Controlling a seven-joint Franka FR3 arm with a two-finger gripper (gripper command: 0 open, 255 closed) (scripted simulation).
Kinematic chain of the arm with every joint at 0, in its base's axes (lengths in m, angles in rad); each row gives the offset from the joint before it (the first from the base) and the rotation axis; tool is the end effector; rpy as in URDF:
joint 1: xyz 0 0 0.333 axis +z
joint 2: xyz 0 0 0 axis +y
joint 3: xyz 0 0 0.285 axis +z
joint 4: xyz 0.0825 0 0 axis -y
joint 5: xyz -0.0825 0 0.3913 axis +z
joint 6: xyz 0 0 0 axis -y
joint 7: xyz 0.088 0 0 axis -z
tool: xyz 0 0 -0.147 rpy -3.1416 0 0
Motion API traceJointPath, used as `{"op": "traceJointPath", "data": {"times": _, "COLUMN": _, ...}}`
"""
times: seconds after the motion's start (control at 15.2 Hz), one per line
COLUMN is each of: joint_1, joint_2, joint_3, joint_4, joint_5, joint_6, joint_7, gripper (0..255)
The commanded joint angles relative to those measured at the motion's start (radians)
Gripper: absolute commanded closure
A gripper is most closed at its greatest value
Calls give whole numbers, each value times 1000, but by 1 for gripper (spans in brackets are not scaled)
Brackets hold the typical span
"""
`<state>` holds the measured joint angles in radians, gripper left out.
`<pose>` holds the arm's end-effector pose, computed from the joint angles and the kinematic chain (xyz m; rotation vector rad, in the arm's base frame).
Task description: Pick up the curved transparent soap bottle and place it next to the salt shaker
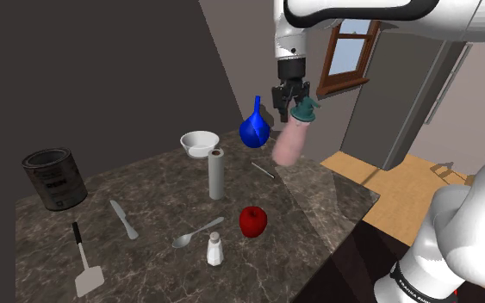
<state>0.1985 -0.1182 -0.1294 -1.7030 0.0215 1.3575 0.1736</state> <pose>0.4923 0.0349 0.5393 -3.1083 0.1551 0.3611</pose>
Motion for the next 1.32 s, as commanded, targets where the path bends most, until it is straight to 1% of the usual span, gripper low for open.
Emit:
{"op": "traceJointPath", "data": {"times": 0.0, "joint_1": 21, "joint_2": 6, "joint_3": 25, "joint_4": -1, "joint_5": 14, "joint_6": 10, "joint_7": 48, "gripper": 255}}
{"op": "traceJointPath", "data": {"times": 0.33, "joint_1": 73, "joint_2": 41, "joint_3": 88, "joint_4": 7, "joint_5": 48, "joint_6": 42, "joint_7": 163, "gripper": 255}}
{"op": "traceJointPath", "data": {"times": 0.66, "joint_1": 126, "joint_2": 100, "joint_3": 146, "joint_4": 45, "joint_5": 75, "joint_6": 72, "joint_7": 273, "gripper": 255}}
{"op": "traceJointPath", "data": {"times": 0.99, "joint_1": 182, "joint_2": 183, "joint_3": 199, "joint_4": 116, "joint_5": 92, "joint_6": 96, "joint_7": 380, "gripper": 255}}
{"op": "traceJointPath", "data": {"times": 1.25, "joint_1": 228, "joint_2": 267, "joint_3": 237, "joint_4": 199, "joint_5": 97, "joint_6": 107, "joint_7": 463, "gripper": 255}}
